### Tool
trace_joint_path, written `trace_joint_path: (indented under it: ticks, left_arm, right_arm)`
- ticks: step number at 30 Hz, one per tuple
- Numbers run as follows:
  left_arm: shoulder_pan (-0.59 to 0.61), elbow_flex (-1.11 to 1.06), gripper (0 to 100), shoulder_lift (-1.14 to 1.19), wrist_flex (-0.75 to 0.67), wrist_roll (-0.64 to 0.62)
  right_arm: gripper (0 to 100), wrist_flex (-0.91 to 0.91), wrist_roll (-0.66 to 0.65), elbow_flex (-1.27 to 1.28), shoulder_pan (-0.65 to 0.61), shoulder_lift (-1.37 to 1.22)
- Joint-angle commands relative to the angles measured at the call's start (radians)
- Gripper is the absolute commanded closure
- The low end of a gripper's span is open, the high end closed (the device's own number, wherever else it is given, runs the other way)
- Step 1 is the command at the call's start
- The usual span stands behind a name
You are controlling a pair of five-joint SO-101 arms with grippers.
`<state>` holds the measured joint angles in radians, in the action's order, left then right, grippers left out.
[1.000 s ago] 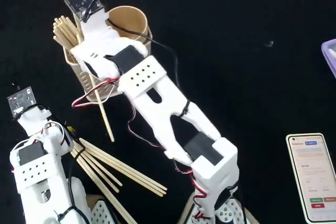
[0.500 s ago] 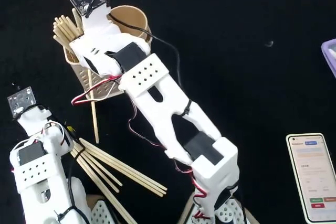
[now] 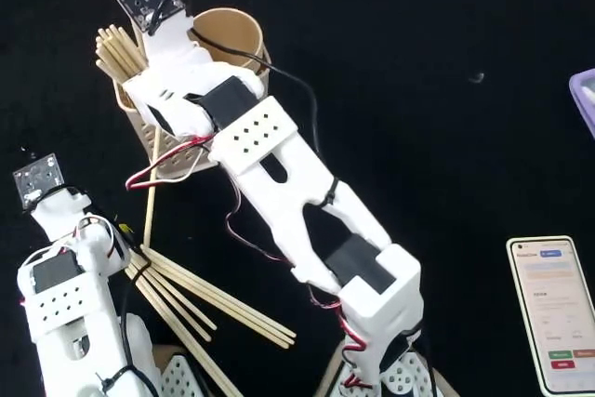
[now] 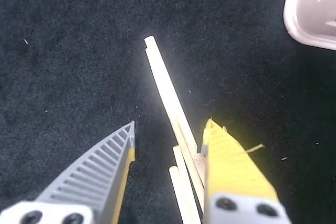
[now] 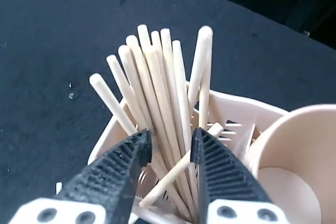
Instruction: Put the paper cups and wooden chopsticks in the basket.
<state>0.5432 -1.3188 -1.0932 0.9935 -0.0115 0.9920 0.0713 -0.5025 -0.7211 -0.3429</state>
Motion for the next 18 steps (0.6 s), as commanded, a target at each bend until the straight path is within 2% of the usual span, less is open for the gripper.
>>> trace_joint_path:
  ticks: [1, 7, 14, 18]
  left_arm:
    - [-0.004, 0.041, 78, -0.011, 0.005, -0.003]
    - [-0.004, 0.041, 78, -0.011, 0.005, -0.003]
    - [-0.004, 0.041, 78, -0.011, 0.005, -0.003]
    - [-0.004, 0.041, 78, -0.011, 0.005, -0.003]
  right_arm:
    - [85.0, 0.02, -0.006, -0.073, -0.005, 0.03]
    - [85.0, 0.071, -0.006, -0.139, -0.005, 0.059]
    - [84.8, 0.109, -0.008, -0.105, -0.005, 0.018]
    - [79.5, 0.104, -0.008, -0.116, -0.006, -0.038]
